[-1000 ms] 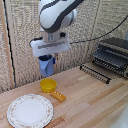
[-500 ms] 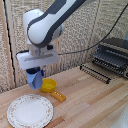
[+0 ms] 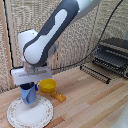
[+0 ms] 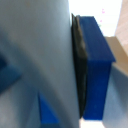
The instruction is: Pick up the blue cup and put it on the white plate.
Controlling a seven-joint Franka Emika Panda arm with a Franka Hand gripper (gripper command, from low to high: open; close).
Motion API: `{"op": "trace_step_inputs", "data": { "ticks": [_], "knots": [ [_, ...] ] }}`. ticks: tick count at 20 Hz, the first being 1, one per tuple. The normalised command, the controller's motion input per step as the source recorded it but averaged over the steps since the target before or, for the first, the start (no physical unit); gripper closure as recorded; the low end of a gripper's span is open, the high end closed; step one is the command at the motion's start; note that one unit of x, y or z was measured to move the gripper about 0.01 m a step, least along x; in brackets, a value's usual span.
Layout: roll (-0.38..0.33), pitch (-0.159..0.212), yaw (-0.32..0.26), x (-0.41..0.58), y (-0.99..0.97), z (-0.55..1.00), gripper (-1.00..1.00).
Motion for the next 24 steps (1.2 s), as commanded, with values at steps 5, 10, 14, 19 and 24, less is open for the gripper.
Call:
{"op": "trace_step_inputs", "data": {
  "ticks": [5, 10, 14, 19, 24],
  "knots": [
    [-0.040, 0.008, 0.024, 0.010, 0.19, -0.38, 1.00],
    [-0.011, -0.002, 0.017, 0.030, 0.10, -0.24, 1.00],
    [0.000, -0.005, 0.005, 0.036, 0.06, -0.06, -1.00],
    [0.019, 0.073, 0.044, 0.138, 0.02, 0.39, -1.00],
    [0.039, 0.025, 0.060, 0.187, -0.04, 0.60, -1.00]
  ]
}}
